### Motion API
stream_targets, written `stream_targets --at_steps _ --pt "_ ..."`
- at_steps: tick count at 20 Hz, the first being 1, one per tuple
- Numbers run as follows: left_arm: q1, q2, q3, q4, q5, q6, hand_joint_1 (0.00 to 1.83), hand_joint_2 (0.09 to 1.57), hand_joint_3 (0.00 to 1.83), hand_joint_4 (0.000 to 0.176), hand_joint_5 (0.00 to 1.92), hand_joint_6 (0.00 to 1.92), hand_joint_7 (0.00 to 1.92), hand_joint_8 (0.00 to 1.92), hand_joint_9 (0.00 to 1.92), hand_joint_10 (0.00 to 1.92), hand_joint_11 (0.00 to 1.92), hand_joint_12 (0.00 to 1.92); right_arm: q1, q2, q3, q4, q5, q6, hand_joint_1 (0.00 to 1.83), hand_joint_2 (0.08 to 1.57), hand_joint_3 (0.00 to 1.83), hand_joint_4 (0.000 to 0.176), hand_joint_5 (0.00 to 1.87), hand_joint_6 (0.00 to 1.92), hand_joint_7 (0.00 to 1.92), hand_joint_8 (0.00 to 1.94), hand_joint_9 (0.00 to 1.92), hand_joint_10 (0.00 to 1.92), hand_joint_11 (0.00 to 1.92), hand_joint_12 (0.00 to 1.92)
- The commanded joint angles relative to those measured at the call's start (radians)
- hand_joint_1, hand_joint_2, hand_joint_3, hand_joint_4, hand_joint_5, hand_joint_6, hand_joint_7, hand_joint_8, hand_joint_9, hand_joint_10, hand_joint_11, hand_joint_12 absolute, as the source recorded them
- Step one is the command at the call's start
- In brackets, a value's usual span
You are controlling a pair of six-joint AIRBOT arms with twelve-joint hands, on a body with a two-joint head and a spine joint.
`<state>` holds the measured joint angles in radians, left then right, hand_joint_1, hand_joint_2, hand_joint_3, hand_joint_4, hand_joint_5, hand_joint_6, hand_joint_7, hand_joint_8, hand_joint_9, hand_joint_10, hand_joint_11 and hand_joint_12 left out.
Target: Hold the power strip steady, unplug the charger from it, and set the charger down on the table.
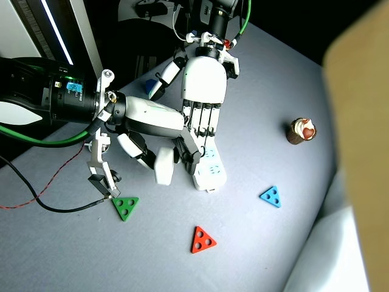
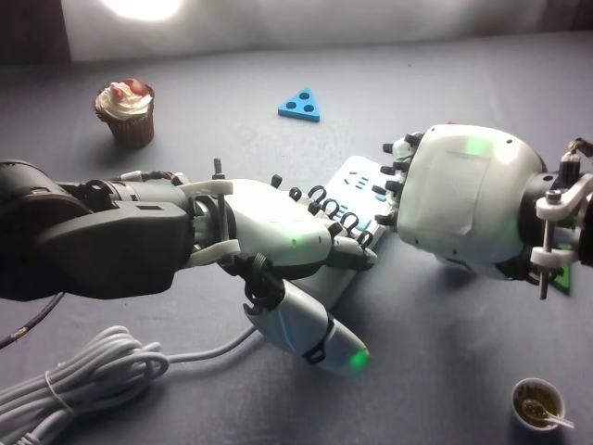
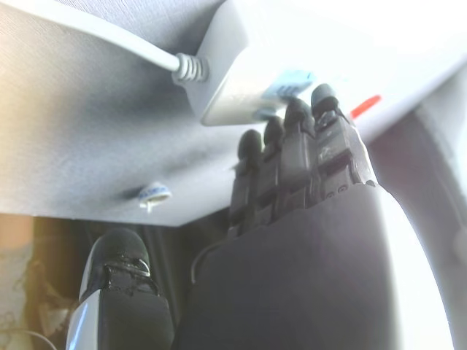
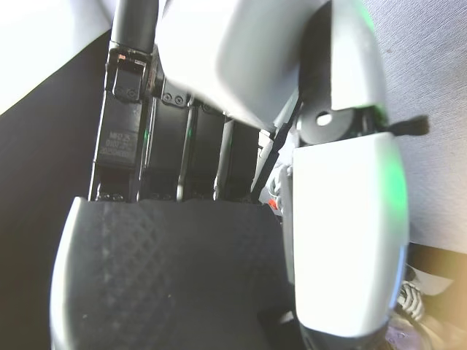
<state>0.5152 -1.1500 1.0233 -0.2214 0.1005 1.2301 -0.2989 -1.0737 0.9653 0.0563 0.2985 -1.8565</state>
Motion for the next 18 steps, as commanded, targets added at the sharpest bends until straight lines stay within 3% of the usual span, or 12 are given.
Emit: stream_targets --at_steps 1,2,4,8,11,14,18 --pt "-0.010 0.000 -0.002 -0.006 -0.049 -0.001 0.07 1.06 0.00 0.000 0.14 0.00 0.14 0.00 0.10 0.00 0.02 0.13 -0.006 0.011 -0.008 -0.013 0.129 -0.009 1.12 1.13 0.00 0.000 0.77 0.44 0.88 0.01 0.90 0.01 0.65 0.70" --pt "-0.010 0.000 -0.002 -0.006 -0.049 -0.001 0.08 1.06 0.00 0.000 0.13 0.00 0.13 0.00 0.08 0.00 0.01 0.12 -0.013 0.011 -0.009 -0.013 0.137 -0.010 1.13 1.11 0.00 0.000 0.81 0.14 0.87 0.01 0.89 0.00 0.64 0.71" --pt "-0.010 0.002 -0.004 -0.006 -0.048 0.000 0.04 1.06 0.00 0.000 0.14 0.00 0.14 0.00 0.10 0.00 0.03 0.13 -0.025 0.012 -0.016 -0.011 0.149 -0.010 1.13 1.09 0.00 0.000 0.82 0.04 0.84 0.00 0.86 0.00 0.60 0.73" --pt "-0.010 0.002 -0.004 -0.006 -0.047 0.000 0.07 1.06 0.00 0.000 0.13 0.00 0.13 0.00 0.09 0.00 0.02 0.13 -0.009 0.041 -0.059 0.157 0.131 -0.010 1.05 1.04 0.00 0.000 0.67 0.00 0.77 0.00 0.80 0.00 0.52 0.75" --pt "-0.011 0.002 -0.006 -0.006 -0.047 0.000 0.06 1.07 0.00 0.000 0.14 0.00 0.15 0.00 0.11 0.00 0.03 0.14 0.029 0.111 -0.130 0.279 0.101 -0.009 1.01 1.00 0.00 0.000 0.60 0.00 0.70 0.00 0.71 0.00 0.39 0.81" --pt "-0.010 0.002 -0.007 -0.006 -0.047 0.000 0.07 1.07 0.00 0.000 0.14 0.01 0.14 0.01 0.10 0.01 0.03 0.14 0.050 0.201 -0.210 0.291 0.072 0.078 0.96 0.99 0.00 0.000 0.55 0.00 0.68 0.00 0.70 0.00 0.38 0.82" --pt "-0.014 0.003 -0.006 -0.007 -0.047 0.000 0.07 1.06 0.00 0.000 0.15 0.01 0.15 0.01 0.11 0.01 0.03 0.14 0.064 0.322 -0.300 0.174 0.056 0.254 0.93 0.98 0.00 0.000 0.57 0.01 0.65 0.00 0.65 0.00 0.33 0.80"
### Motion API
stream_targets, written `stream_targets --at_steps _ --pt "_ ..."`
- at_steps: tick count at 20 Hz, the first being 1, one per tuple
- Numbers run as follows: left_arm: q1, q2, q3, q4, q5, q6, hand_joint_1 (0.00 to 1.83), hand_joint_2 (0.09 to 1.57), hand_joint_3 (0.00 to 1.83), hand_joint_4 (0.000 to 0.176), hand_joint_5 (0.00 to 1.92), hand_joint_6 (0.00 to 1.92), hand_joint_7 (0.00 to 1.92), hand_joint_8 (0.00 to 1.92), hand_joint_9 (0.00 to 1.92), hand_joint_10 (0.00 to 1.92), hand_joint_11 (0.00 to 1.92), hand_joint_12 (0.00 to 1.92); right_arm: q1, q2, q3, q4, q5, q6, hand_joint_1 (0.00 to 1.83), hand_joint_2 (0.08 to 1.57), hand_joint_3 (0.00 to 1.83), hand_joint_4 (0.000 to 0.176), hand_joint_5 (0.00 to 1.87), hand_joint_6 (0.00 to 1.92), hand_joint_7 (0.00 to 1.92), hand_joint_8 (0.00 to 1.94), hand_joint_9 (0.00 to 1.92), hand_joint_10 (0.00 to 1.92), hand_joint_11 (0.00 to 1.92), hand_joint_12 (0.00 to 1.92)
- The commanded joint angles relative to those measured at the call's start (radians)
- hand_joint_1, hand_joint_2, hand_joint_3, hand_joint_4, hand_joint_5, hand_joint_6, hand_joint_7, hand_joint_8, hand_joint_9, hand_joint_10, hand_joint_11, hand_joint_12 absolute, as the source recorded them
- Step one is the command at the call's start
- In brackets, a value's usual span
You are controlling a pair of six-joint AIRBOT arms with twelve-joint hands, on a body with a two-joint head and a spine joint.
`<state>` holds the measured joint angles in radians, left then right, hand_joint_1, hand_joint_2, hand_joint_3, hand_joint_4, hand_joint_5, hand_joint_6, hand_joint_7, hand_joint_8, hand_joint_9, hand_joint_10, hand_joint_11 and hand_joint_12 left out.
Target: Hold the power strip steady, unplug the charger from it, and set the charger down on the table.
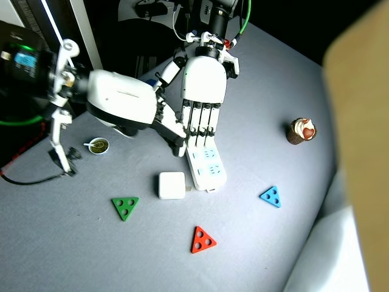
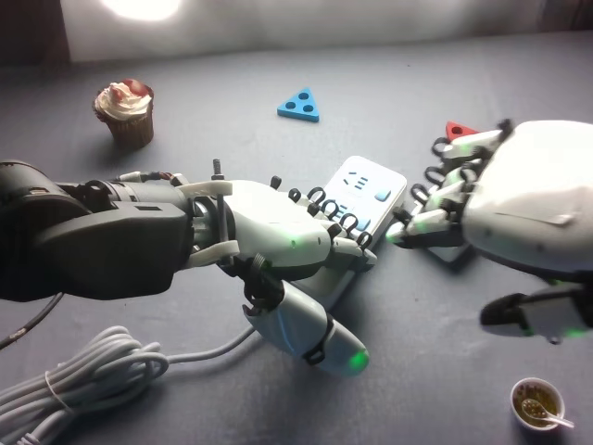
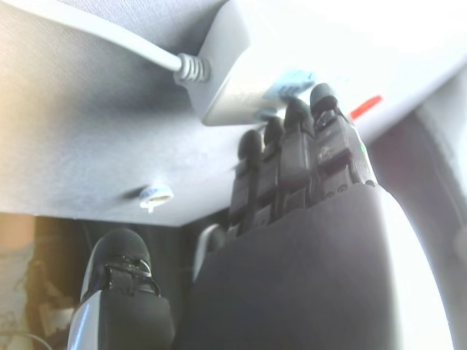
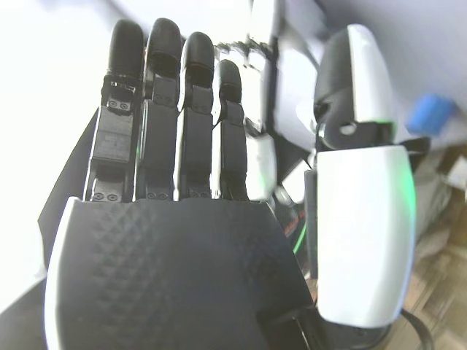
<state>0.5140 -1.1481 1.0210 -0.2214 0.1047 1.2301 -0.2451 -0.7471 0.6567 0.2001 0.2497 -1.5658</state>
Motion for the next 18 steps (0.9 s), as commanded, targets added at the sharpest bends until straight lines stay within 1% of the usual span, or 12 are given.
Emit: stream_targets --at_steps 1,2,4,5,8,9,10,11,12,13,15,18 --pt "-0.015 0.003 -0.004 -0.009 -0.051 0.000 0.07 1.06 0.00 0.000 0.15 0.01 0.15 0.00 0.11 0.01 0.03 0.14 0.022 0.036 -0.020 -0.091 0.103 0.064 0.89 0.99 0.00 0.000 0.55 0.00 0.62 0.00 0.62 0.00 0.30 0.79" --pt "-0.019 0.005 -0.005 -0.009 -0.051 0.000 0.07 1.07 0.00 0.000 0.14 0.00 0.14 0.00 0.11 0.00 0.04 0.14 0.050 0.078 -0.051 -0.168 0.079 0.154 0.86 0.99 0.00 0.000 0.53 0.00 0.59 0.00 0.59 0.00 0.27 0.77" --pt "-0.027 0.013 -0.009 -0.009 -0.050 0.001 0.08 1.06 0.00 0.000 0.16 0.01 0.16 0.01 0.12 0.01 0.05 0.15 0.102 0.130 -0.074 -0.178 -0.003 0.257 0.82 0.99 0.00 0.000 0.48 0.00 0.53 0.00 0.53 0.00 0.23 0.75" --pt "-0.031 0.017 -0.010 -0.009 -0.048 0.002 0.09 1.06 0.00 0.000 0.16 0.01 0.16 0.01 0.13 0.01 0.05 0.15 0.104 0.150 -0.076 -0.159 -0.029 0.269 0.79 0.98 0.00 0.000 0.46 0.00 0.51 0.00 0.51 0.00 0.22 0.75" --pt "-0.054 0.034 -0.017 -0.009 -0.034 0.004 0.08 1.07 0.00 0.000 0.13 0.00 0.13 0.00 0.10 0.00 0.02 0.14 0.116 0.214 -0.086 -0.101 -0.048 0.269 0.79 0.95 0.00 0.000 0.40 0.00 0.43 0.00 0.41 0.00 0.16 0.71" --pt "-0.064 0.045 -0.022 -0.009 -0.029 0.007 0.08 1.06 0.00 0.000 0.13 0.00 0.13 0.00 0.10 0.00 0.03 0.14 0.133 0.227 -0.082 -0.064 -0.086 0.269 0.78 0.94 0.00 0.000 0.38 0.00 0.41 0.00 0.38 0.00 0.13 0.69" --pt "-0.075 0.054 -0.025 -0.009 -0.021 0.008 0.08 1.06 0.00 0.000 0.13 0.00 0.13 0.00 0.10 0.00 0.03 0.14 0.144 0.228 -0.081 -0.083 -0.131 0.269 0.75 0.94 0.00 0.000 0.38 0.00 0.40 0.00 0.37 0.00 0.12 0.68" --pt "-0.098 0.061 -0.026 -0.009 0.000 0.013 0.08 1.06 0.00 0.000 0.13 0.00 0.13 0.00 0.11 0.00 0.03 0.14 0.148 0.231 -0.084 -0.086 -0.137 0.269 0.71 0.95 0.00 0.000 0.36 0.00 0.39 0.00 0.35 0.00 0.10 0.67" --pt "-0.114 0.065 -0.027 -0.009 0.010 0.013 0.07 1.06 0.00 0.000 0.13 0.00 0.13 0.00 0.11 0.00 0.03 0.14 0.150 0.231 -0.083 -0.087 -0.136 0.269 0.69 0.94 0.00 0.000 0.34 0.00 0.37 0.00 0.33 0.00 0.08 0.66" --pt "-0.126 0.068 -0.028 -0.009 0.015 0.013 0.07 1.06 0.00 0.000 0.14 0.00 0.14 0.00 0.11 0.01 0.03 0.14 0.150 0.231 -0.082 -0.092 -0.131 0.269 0.65 0.94 0.00 0.000 0.28 0.00 0.30 0.00 0.27 0.00 0.04 0.64" --pt "-0.162 0.079 -0.029 -0.009 0.024 0.013 0.07 1.06 0.00 0.000 0.15 0.01 0.15 0.01 0.12 0.01 0.03 0.14 0.152 0.225 -0.077 -0.113 -0.114 0.269 0.60 0.91 0.00 0.000 0.26 0.00 0.30 0.00 0.28 0.01 0.04 0.63" --pt "-0.202 0.094 -0.025 -0.012 0.051 0.014 0.03 1.06 0.00 0.000 0.15 0.00 0.15 0.00 0.12 0.00 0.04 0.15 0.157 0.219 -0.070 -0.154 -0.095 0.269 0.47 0.92 0.00 0.000 0.24 0.00 0.28 0.00 0.26 0.00 0.01 0.61"
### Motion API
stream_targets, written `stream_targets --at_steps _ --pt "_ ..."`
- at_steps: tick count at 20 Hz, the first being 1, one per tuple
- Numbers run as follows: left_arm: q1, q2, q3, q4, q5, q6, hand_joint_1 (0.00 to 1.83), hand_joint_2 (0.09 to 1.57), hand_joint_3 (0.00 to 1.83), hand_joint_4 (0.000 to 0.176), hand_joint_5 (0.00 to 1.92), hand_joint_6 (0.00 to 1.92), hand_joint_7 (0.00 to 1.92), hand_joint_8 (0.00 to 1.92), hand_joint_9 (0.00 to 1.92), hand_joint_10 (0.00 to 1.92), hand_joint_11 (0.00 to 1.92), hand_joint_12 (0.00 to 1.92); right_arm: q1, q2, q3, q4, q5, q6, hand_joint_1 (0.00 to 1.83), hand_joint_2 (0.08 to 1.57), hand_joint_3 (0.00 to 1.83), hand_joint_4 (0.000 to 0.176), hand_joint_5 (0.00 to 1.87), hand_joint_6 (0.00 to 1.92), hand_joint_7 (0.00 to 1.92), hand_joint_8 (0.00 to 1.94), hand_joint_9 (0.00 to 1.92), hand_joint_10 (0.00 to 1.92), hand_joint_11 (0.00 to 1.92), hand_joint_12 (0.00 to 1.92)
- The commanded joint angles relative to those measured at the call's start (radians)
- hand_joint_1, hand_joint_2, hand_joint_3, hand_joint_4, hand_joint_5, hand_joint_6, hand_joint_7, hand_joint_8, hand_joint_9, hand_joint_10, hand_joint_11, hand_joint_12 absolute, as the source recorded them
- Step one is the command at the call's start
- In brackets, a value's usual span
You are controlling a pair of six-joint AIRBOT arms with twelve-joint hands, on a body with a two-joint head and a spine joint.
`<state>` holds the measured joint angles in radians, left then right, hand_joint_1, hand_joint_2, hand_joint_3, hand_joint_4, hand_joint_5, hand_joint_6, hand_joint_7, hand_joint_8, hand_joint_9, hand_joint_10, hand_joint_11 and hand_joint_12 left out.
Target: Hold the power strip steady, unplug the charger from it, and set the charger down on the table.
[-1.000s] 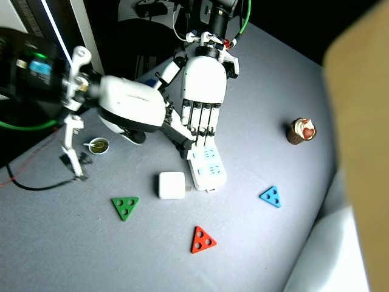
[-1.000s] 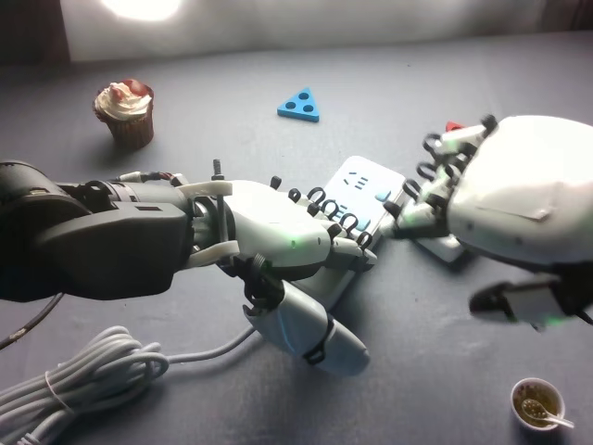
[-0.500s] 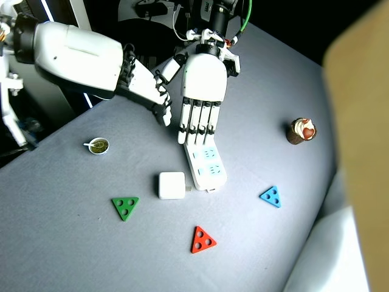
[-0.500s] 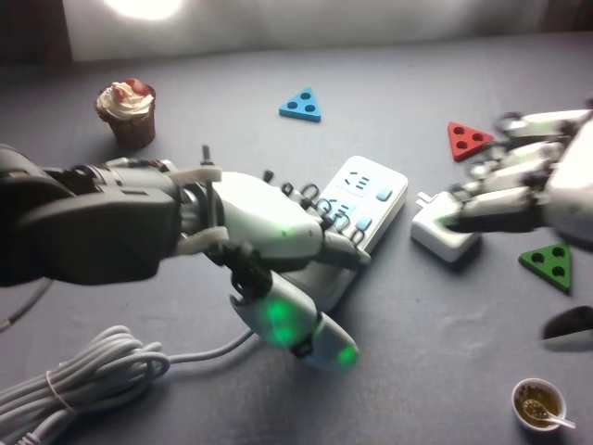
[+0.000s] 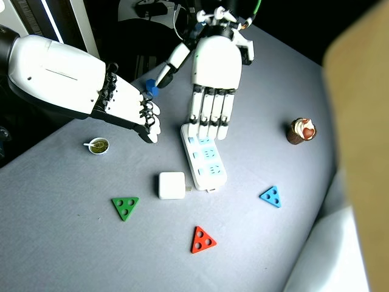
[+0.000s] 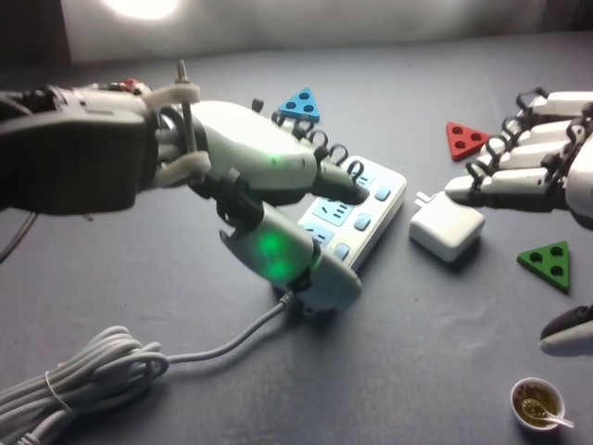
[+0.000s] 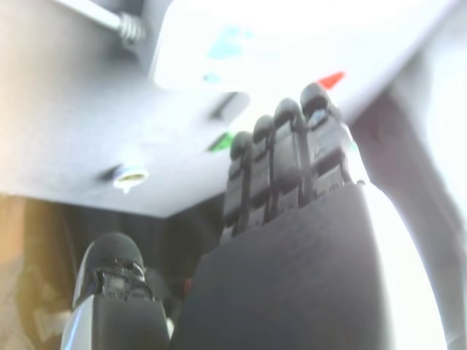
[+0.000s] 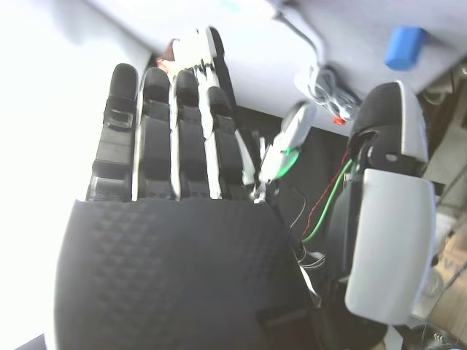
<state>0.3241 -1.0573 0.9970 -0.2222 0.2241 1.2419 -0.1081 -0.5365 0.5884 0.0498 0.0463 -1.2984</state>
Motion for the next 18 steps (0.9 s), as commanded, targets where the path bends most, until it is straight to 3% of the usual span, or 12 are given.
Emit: stream_targets --at_steps 1,6,13,18 --pt "-0.017 0.008 -0.002 -0.014 -0.069 0.002 0.02 1.05 0.00 0.000 0.15 0.00 0.15 0.00 0.13 0.00 0.04 0.15 0.021 0.009 -0.001 -0.008 0.107 0.002 0.47 0.92 0.00 0.000 0.23 0.00 0.26 0.00 0.24 0.00 0.00 0.57" --pt "-0.050 0.040 -0.035 -0.020 -0.077 0.003 0.01 1.05 0.00 0.000 0.14 0.01 0.15 0.01 0.12 0.01 0.03 0.14 0.031 0.008 -0.003 -0.009 0.103 0.002 0.42 0.94 0.00 0.000 0.14 0.00 0.18 0.00 0.17 0.00 0.00 0.43" --pt "-0.086 0.062 -0.057 -0.024 -0.067 -0.003 0.01 1.06 0.00 0.000 0.12 0.00 0.14 0.00 0.13 0.00 0.06 0.17 0.032 0.014 -0.016 0.044 0.095 0.002 0.41 0.93 0.00 0.000 0.21 0.01 0.28 0.02 0.28 0.02 0.06 0.53" --pt "-0.119 0.069 -0.054 -0.024 -0.039 0.004 0.00 1.06 0.00 0.000 0.15 0.01 0.18 0.01 0.16 0.01 0.06 0.18 0.020 0.024 -0.021 0.047 0.090 0.002 0.40 0.95 0.00 0.000 0.14 0.00 0.20 0.00 0.21 0.00 0.01 0.50"
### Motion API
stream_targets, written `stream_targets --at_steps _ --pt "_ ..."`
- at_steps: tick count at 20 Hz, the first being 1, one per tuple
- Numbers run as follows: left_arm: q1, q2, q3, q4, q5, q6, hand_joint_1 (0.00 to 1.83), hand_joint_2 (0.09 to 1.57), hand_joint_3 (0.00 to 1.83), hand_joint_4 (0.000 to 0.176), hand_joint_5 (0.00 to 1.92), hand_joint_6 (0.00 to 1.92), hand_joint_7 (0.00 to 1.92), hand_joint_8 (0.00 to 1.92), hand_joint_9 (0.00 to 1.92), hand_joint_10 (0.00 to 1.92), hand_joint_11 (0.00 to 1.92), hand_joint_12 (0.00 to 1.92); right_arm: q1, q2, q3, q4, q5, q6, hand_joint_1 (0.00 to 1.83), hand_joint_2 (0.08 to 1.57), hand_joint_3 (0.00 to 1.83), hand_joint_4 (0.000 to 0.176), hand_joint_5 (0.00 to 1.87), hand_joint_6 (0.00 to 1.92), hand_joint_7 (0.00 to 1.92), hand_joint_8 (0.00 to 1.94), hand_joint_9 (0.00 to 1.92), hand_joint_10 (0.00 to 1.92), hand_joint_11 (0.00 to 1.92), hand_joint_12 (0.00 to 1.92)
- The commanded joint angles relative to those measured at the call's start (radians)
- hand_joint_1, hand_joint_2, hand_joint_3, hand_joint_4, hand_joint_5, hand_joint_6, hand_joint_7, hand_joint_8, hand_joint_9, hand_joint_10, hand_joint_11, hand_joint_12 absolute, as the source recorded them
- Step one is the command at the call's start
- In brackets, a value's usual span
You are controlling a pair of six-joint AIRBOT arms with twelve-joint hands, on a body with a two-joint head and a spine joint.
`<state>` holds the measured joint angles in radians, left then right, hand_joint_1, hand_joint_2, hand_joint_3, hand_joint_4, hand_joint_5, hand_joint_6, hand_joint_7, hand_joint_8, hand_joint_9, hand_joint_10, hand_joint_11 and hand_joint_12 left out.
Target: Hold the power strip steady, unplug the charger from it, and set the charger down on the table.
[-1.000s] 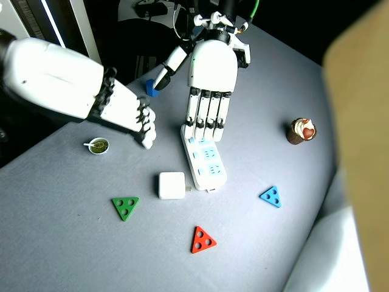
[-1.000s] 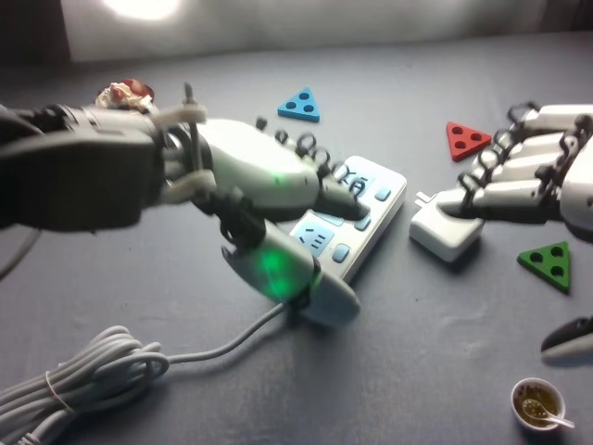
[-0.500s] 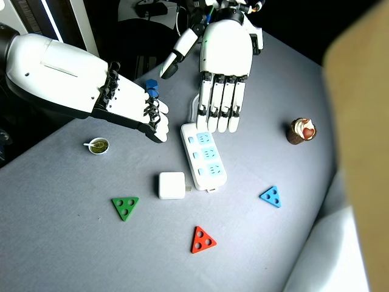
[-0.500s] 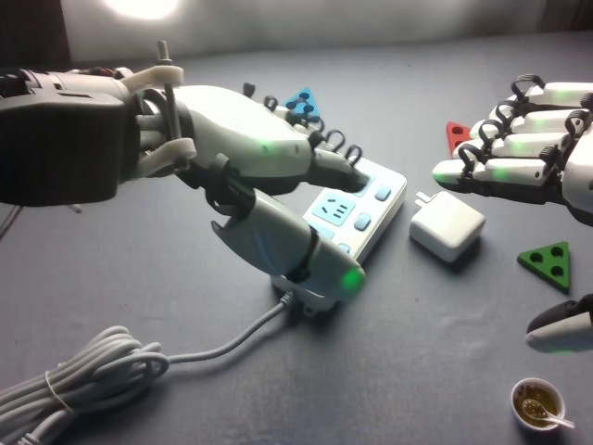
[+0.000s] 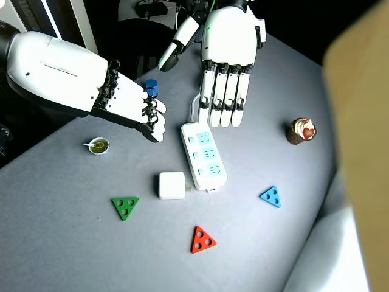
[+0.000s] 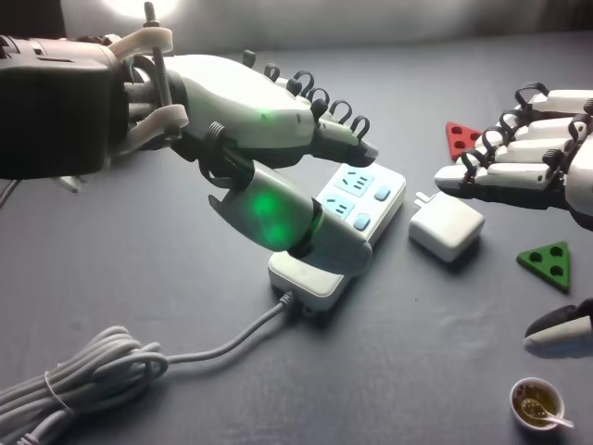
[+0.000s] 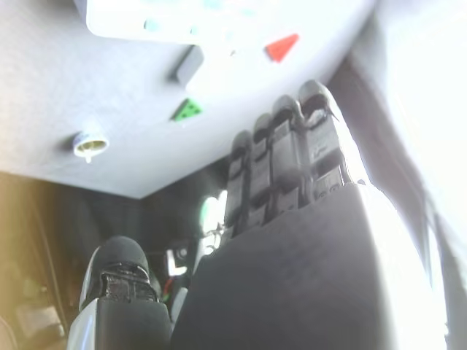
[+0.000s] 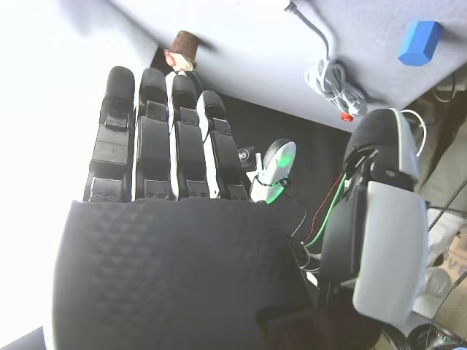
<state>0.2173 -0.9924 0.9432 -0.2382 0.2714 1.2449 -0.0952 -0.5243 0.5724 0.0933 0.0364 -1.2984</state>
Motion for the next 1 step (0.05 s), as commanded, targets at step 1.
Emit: stream_targets --at_steps 1 --pt "-0.016 0.004 0.001 -0.008 -0.084 0.001 0.00 1.07 0.00 0.000 0.14 0.01 0.18 0.01 0.16 0.01 0.06 0.18 0.005 0.013 -0.005 0.004 0.100 0.002 0.38 0.95 0.00 0.000 0.14 0.00 0.20 0.00 0.21 0.01 0.02 0.51"
